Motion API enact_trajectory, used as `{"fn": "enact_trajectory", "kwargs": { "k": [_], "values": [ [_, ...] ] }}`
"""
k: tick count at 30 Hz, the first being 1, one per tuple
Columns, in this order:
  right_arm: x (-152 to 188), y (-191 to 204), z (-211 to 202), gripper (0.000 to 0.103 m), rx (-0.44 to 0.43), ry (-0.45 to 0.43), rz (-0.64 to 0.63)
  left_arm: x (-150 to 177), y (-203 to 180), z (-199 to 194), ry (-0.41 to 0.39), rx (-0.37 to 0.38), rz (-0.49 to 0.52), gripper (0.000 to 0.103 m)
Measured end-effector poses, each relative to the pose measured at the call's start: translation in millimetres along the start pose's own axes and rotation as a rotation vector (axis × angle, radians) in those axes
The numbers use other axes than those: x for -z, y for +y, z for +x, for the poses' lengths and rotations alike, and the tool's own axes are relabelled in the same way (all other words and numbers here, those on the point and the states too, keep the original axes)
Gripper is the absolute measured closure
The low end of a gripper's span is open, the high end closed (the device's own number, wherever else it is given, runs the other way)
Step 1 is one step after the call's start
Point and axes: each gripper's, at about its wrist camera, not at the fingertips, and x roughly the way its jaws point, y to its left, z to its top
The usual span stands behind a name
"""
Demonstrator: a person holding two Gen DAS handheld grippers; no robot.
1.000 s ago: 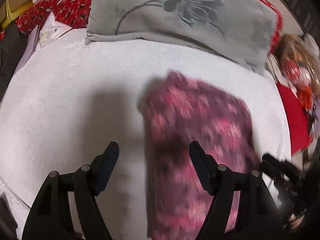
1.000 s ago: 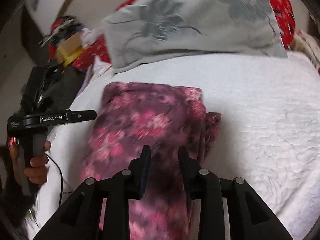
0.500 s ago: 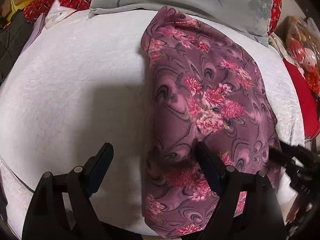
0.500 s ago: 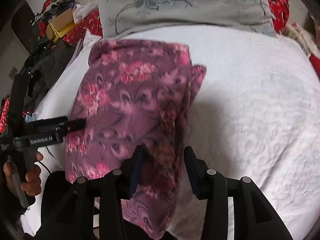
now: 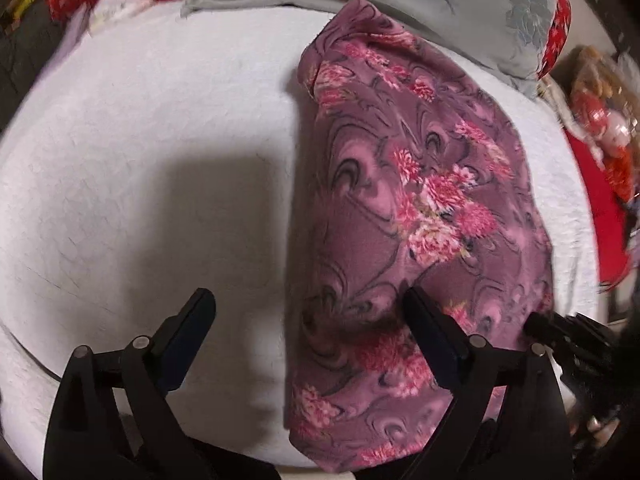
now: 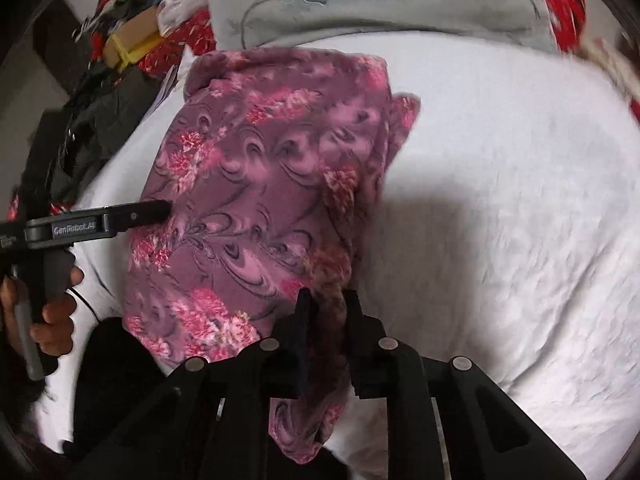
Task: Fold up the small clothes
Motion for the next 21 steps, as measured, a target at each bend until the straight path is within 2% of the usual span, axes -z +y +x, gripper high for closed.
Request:
{"fn": "enact_trajectory", "kwargs": {
  "k": [1, 3, 4, 6, 10, 11, 12, 13, 14, 16, 17, 19, 21],
  "values": [
    [-4, -2, -5, 0.081, -0.022, -0.011, 0.010, -3, 6, -3, -0.001, 0.030, -0.018, 0.007],
    [-15, -6, -14, 0.078, -0.047, -0.056, 0.035, -11, 12, -6, -0.008, 0.053, -0.045, 0.007],
    [-26, -10, -17, 0.071, -0.067, -0.083, 0.062, -17, 15, -7, -0.010, 0.065, -0.062, 0.007],
    [-46, -20, -13, 0.065, -0.088, -0.117, 0.129, -29, 18, -7, -0.013, 0.093, -0.095, 0.007],
    [-74, -28, 20, 0.064, -0.076, -0.076, 0.180, -54, 13, 1, 0.006, 0.096, -0.111, 0.007],
    [-78, -27, 28, 0.067, -0.070, -0.069, 0.178, -58, 12, 2, 0.009, 0.096, -0.108, 0.007],
    [-83, -24, 29, 0.083, -0.068, -0.077, 0.160, -64, 10, 1, 0.003, 0.104, -0.103, 0.008],
    [-86, -19, 24, 0.092, -0.068, -0.107, 0.117, -66, 9, 0, -0.007, 0.108, -0.098, 0.007],
    [-88, -14, 15, 0.092, -0.062, -0.147, 0.077, -69, 8, 0, -0.022, 0.106, -0.093, 0.007],
    [-84, -16, 5, 0.094, -0.079, -0.194, 0.079, -74, 6, 9, -0.027, 0.070, -0.079, 0.007],
    [-81, -23, 7, 0.095, -0.073, -0.192, 0.098, -76, 5, 17, -0.012, 0.054, -0.072, 0.007],
    [-68, -42, 24, 0.098, -0.039, -0.108, 0.141, -79, 9, 32, 0.042, 0.076, -0.083, 0.007],
    [-69, -49, 23, 0.096, -0.080, -0.113, 0.173, -78, 15, 31, 0.043, 0.122, -0.119, 0.007]
  ]
}}
